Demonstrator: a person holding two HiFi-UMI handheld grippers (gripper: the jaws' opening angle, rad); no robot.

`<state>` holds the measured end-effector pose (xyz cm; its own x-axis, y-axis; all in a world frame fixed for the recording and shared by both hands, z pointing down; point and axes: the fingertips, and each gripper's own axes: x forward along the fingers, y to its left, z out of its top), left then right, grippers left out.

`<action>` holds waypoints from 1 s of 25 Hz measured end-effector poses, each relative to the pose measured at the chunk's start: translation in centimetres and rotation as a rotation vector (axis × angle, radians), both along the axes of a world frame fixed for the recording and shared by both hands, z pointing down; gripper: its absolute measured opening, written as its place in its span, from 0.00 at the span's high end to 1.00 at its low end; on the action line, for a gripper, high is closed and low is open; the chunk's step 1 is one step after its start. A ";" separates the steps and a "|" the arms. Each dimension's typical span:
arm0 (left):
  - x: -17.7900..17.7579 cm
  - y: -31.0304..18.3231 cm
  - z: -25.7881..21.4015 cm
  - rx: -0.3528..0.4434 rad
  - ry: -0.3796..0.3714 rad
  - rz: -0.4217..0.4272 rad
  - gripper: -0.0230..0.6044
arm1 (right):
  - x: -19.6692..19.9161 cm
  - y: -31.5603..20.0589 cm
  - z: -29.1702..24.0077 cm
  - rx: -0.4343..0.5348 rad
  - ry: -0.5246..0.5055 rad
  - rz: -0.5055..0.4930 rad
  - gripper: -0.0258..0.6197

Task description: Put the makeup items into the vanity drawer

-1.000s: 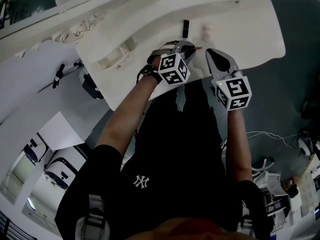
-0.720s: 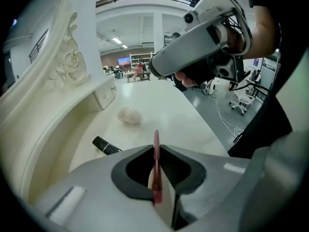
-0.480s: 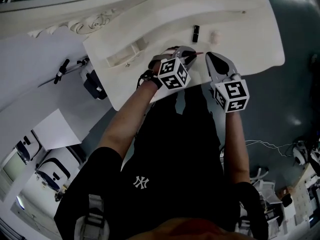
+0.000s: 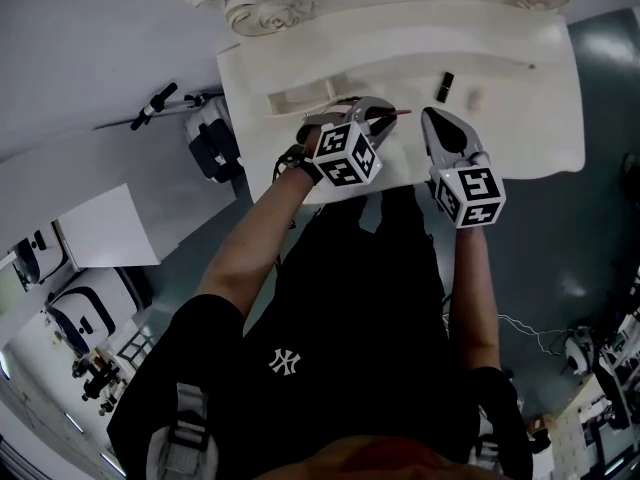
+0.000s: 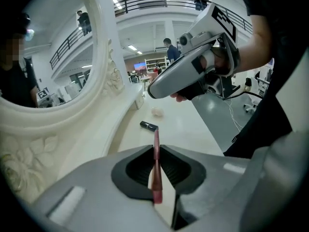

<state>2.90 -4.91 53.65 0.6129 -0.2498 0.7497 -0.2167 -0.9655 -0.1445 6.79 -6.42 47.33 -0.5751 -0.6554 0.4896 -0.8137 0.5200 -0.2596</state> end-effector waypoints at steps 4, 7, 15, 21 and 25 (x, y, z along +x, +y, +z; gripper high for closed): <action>-4.1 -0.5 -0.9 0.024 -0.010 -0.053 0.89 | -3.4 -0.2 -0.7 0.016 -0.002 -0.046 0.92; -6.7 -0.6 -1.4 0.034 -0.016 -0.087 0.89 | -5.3 -0.3 -1.1 0.024 -0.002 -0.072 0.92; -11.6 -1.2 -1.9 0.067 -0.041 -0.136 0.89 | -8.7 -0.4 -1.8 0.038 0.001 -0.108 0.92; -14.6 -2.2 -1.5 0.091 -0.080 -0.141 0.89 | -10.1 -0.1 -1.7 0.033 0.011 -0.116 0.92; -15.7 -2.4 -0.6 0.091 -0.104 -0.132 0.89 | -10.5 0.0 -1.3 0.024 0.019 -0.113 0.92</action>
<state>-12.77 -7.28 53.10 0.4908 -0.3925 0.7779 -0.3199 -0.9116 -0.2582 -3.68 -6.44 46.03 -0.6367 -0.5984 0.4863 -0.7542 0.6145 -0.2314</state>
